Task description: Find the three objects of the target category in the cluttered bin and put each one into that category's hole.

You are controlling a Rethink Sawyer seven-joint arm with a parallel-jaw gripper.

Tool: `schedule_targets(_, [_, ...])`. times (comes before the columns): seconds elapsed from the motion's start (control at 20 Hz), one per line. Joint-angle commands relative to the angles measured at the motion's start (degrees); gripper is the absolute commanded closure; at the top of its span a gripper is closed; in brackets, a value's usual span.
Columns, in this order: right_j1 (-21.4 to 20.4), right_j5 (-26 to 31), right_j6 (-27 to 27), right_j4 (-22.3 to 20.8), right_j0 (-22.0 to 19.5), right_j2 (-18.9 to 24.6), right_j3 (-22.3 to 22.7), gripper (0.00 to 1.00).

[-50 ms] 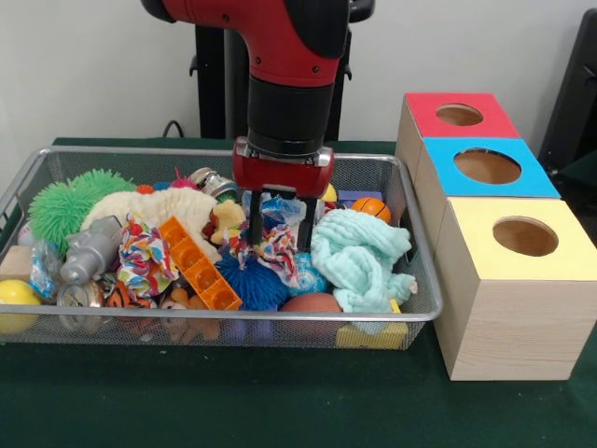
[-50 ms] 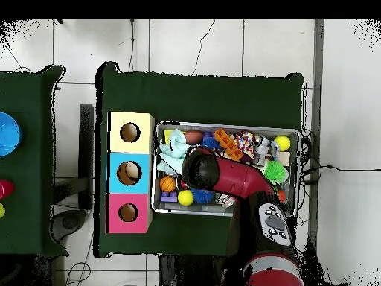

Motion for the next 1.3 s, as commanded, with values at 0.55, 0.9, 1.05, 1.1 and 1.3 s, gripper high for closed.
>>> schedule_targets(0.55, [2.9, 1.1, 7.8, -2.1, 3.9, -2.8, -1.4, 0.00])
schedule_targets(0.9, [4.1, -2.1, 9.3, -1.8, 5.6, -4.5, -0.5, 0.00])
schedule_targets(1.05, [4.5, -2.7, 9.2, -1.7, 5.6, -4.7, -0.7, 0.00])
schedule_targets(1.1, [4.5, -2.7, 9.0, -1.7, 5.5, -4.7, -0.7, 0.00])
schedule_targets(1.3, [3.9, -1.7, 7.7, -2.4, 5.0, -5.4, -0.9, 0.00])
